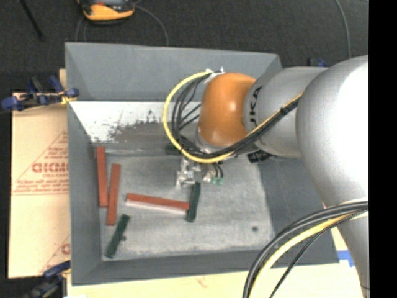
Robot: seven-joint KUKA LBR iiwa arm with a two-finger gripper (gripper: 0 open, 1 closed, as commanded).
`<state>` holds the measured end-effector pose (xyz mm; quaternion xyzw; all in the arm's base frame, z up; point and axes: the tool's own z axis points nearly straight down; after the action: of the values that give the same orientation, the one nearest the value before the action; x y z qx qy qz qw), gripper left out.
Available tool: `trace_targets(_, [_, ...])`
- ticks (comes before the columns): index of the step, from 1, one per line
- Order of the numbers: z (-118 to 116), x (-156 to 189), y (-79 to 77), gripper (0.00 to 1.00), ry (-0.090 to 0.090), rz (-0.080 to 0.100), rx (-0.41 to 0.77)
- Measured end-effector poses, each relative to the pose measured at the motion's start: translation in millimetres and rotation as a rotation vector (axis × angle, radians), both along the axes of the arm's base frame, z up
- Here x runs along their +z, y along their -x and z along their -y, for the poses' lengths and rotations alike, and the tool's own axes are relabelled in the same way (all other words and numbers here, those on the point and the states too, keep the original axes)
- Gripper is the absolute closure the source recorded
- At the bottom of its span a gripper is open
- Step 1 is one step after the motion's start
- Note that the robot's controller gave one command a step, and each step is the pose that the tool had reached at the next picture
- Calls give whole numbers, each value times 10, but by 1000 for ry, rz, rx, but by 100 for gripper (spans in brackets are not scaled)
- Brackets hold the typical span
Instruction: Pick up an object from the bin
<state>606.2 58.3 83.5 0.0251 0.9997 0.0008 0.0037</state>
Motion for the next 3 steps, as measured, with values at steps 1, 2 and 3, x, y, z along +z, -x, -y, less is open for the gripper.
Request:
trace_targets(1, [0,167,-4,100,0,-4,-21])
trace_targets(2, [-1,380,-10,0,0,-1,-21])
trace_targets(3, [-2,349,-5,0,1,-5,-21])
